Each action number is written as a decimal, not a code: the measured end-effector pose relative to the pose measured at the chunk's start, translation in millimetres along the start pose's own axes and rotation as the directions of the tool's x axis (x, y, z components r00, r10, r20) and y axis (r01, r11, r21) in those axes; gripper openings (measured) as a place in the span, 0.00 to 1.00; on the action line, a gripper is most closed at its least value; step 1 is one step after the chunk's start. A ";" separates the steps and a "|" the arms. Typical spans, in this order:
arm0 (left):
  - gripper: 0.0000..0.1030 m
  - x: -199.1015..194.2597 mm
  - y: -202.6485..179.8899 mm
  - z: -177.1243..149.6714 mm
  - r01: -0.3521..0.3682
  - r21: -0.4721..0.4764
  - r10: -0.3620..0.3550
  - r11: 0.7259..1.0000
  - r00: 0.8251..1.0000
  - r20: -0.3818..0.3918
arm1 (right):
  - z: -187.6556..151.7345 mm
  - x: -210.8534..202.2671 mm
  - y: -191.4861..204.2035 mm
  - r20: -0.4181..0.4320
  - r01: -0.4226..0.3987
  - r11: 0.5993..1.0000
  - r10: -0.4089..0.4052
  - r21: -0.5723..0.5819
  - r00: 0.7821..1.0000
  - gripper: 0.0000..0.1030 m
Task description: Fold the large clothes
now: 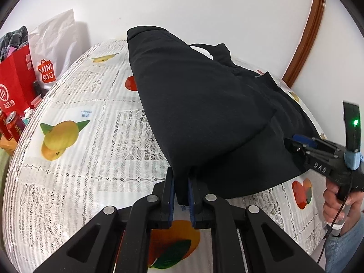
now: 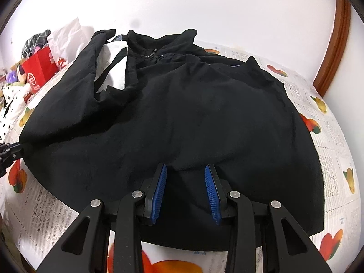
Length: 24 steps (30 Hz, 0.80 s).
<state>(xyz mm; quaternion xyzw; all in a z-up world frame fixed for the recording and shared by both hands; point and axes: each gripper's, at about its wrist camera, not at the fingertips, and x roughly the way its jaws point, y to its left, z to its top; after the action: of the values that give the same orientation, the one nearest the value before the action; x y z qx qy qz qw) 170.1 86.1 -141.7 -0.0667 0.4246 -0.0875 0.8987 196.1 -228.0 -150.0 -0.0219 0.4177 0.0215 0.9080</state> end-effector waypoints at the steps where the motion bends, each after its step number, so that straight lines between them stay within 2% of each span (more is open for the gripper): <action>1: 0.13 -2.7 -1.0 -2.6 0.004 0.004 -0.004 1.000 1.000 -0.002 | 1.7 -3.3 3.0 0.002 -0.009 1.000 0.009 0.003 1.000 0.36; 3: 0.14 -2.4 -3.5 -3.6 0.019 0.012 -0.019 1.000 1.000 -0.007 | 7.8 -8.8 1.9 0.012 -0.032 0.999 0.032 0.019 0.999 0.40; 4: 0.16 1.5 -6.6 -2.3 0.027 0.014 -0.027 1.000 1.000 -0.009 | 11.7 -11.6 -0.6 0.022 -0.051 0.998 0.050 0.026 0.998 0.46; 6: 0.23 0.8 -6.5 -2.2 0.058 0.015 -0.058 0.998 0.998 -0.011 | 18.8 -15.3 -1.7 0.040 -0.083 0.996 0.081 0.030 0.996 0.51; 8: 0.37 0.4 -4.4 -2.2 0.095 0.017 -0.095 0.995 0.995 -0.014 | 28.8 -16.9 -1.1 0.052 -0.134 0.991 0.132 0.028 0.990 0.53; 10: 0.47 2.9 -5.0 -0.8 0.121 0.028 -0.120 0.992 0.993 -0.018 | 36.7 -15.5 1.1 0.057 -0.174 0.984 0.172 0.030 0.983 0.56; 12: 0.48 5.6 -8.7 -1.0 0.124 0.045 -0.123 0.991 0.992 -0.023 | 43.6 -11.6 2.8 0.052 -0.204 0.979 0.203 0.025 0.978 0.56; 18: 0.59 16.5 -16.1 4.6 0.120 0.055 -0.119 0.991 0.992 -0.031 | 51.8 9.8 9.7 0.008 -0.263 0.964 0.263 0.044 0.965 0.57; 22: 0.68 22.3 -24.8 4.6 0.099 0.096 -0.096 0.990 0.995 -0.032 | 55.6 25.4 19.5 -0.016 -0.270 0.962 0.271 0.050 0.962 0.57; 24: 0.73 24.6 -31.5 3.6 0.081 0.130 -0.076 0.988 0.996 -0.037 | 54.4 28.5 22.9 -0.014 -0.273 0.962 0.273 0.032 0.962 0.53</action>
<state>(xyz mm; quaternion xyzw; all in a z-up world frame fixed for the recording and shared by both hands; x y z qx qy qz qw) 185.1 50.3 -151.8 -0.0226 0.4294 -0.1516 0.8900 254.5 -201.4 -136.8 0.0491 0.4251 0.1402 0.8929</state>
